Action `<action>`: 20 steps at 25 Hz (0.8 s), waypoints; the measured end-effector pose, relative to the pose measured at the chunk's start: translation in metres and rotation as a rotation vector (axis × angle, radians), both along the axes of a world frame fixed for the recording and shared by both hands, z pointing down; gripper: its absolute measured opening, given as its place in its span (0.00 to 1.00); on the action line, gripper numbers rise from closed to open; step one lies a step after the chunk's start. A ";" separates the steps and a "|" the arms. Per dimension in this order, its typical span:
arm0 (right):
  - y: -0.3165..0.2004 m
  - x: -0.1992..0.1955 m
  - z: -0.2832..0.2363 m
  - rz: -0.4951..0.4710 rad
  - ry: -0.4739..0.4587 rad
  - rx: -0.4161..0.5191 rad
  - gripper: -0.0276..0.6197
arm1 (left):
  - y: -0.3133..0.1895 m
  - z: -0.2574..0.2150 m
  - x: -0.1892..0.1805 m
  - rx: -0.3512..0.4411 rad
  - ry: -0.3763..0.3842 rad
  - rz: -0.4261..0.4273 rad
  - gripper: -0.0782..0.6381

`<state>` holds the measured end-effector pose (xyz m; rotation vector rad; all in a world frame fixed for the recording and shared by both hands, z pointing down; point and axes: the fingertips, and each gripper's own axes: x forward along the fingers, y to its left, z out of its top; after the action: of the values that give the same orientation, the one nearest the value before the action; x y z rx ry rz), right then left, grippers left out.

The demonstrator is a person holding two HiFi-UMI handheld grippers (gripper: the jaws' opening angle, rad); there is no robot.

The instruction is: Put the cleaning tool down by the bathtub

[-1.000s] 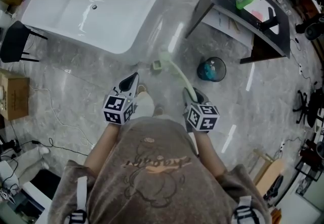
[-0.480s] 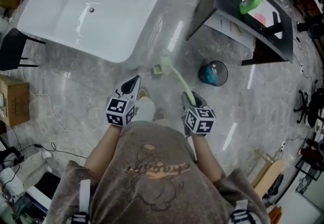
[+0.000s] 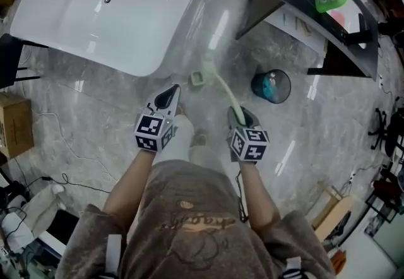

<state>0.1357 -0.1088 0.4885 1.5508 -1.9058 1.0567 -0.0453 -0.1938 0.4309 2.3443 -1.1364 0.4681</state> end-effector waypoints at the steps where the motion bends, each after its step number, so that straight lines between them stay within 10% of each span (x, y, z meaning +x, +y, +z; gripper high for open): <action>1: -0.002 -0.001 0.007 -0.001 0.005 -0.004 0.21 | -0.003 0.006 -0.001 0.000 -0.003 0.001 0.12; 20: -0.015 -0.005 0.140 -0.037 0.042 -0.091 0.21 | -0.011 0.128 -0.003 -0.065 -0.014 0.029 0.12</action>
<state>0.1311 -0.1239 0.6282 1.4712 -1.8260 1.0715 -0.0486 -0.2044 0.5588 2.3075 -1.0780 0.5251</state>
